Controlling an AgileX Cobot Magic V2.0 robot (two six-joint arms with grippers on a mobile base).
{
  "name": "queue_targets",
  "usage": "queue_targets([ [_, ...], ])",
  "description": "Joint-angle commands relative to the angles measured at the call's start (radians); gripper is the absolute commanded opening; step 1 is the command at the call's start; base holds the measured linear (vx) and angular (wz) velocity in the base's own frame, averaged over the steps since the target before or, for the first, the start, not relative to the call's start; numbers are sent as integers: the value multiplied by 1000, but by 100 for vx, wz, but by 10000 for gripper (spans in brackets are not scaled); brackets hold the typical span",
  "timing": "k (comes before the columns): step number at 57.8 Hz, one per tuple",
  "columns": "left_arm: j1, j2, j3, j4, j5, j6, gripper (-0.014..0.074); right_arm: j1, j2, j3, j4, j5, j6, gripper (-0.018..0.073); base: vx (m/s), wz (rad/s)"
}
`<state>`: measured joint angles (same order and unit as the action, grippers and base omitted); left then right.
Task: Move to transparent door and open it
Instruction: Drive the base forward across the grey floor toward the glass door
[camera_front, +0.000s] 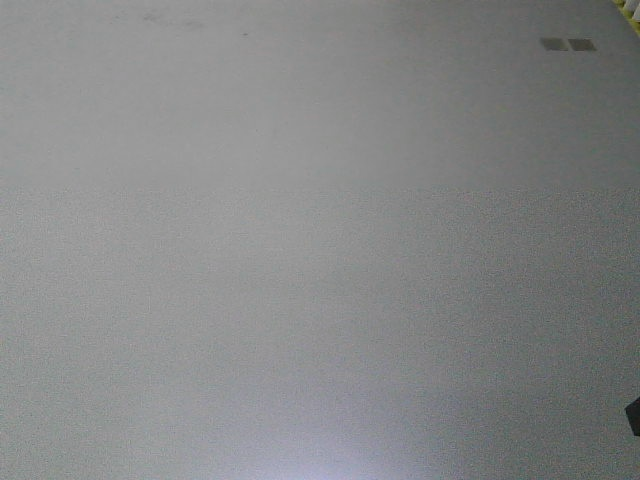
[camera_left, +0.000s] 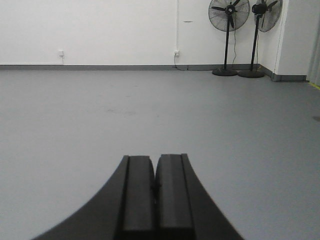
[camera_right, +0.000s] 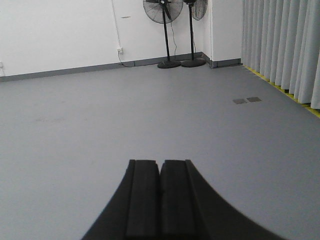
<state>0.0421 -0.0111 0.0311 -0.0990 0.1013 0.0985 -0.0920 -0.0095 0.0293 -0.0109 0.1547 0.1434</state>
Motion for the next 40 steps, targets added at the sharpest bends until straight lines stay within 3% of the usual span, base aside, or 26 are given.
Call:
queue_targets([
  [1,-6,-13,16,-3,-83,-8,-6,-1,-16,4,-4,-84,-7,-9,0,0],
  [40,-6,-13,16,-3,-83,-8,-6,-1,-16,4,-4,-84,-7,-9,0,0],
])
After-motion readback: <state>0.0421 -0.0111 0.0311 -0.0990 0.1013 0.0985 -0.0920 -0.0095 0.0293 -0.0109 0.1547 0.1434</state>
